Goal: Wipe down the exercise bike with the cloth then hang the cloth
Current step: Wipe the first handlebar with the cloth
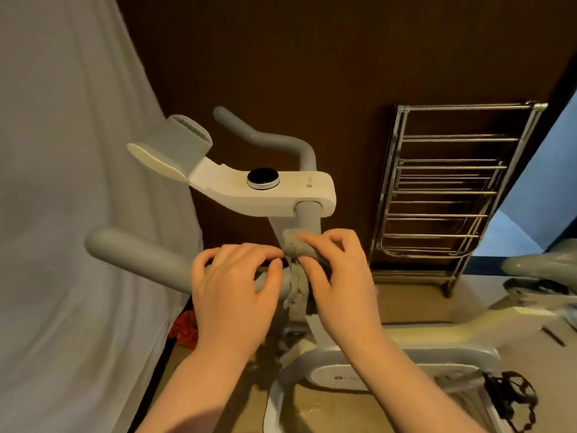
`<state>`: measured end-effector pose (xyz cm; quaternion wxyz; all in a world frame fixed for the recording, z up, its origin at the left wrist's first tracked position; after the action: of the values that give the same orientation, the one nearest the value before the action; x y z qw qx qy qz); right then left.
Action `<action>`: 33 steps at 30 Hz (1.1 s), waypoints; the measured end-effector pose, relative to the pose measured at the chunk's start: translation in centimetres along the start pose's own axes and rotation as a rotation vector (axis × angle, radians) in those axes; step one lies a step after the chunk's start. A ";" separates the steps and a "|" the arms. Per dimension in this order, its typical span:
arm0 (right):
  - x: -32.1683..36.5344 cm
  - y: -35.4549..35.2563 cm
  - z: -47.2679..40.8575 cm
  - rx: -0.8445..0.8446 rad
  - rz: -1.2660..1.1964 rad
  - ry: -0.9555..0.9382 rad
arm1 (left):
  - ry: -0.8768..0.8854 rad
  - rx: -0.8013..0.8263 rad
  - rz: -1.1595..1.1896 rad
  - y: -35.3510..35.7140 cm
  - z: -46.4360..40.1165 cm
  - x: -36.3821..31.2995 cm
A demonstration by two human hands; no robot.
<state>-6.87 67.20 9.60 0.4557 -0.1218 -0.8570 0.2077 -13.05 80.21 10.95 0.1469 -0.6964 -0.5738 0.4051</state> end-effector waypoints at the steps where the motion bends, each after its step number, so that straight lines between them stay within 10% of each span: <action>1: -0.9 -0.3 -1.2 0.004 -0.004 0.018 | -0.024 -0.007 -0.013 0.3 -0.3 -0.4; 33: -6.2 0.2 -5.8 0.201 -0.368 -0.061 | -0.251 -0.222 -0.374 4.2 -1.5 -4.5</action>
<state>1.37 66.36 7.88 0.4698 0.0891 -0.8531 0.2087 -9.19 75.17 10.88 0.0695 -0.5342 -0.7475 0.3887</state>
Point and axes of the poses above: each hand's wrist, its own z-axis away from the middle knuckle, its own y-axis out of the palm, x = y × z, the point moved 2 cm from there along -z, towards the middle knuckle, and after that the axes turned 2 degrees about y, right-handed, at the moved point
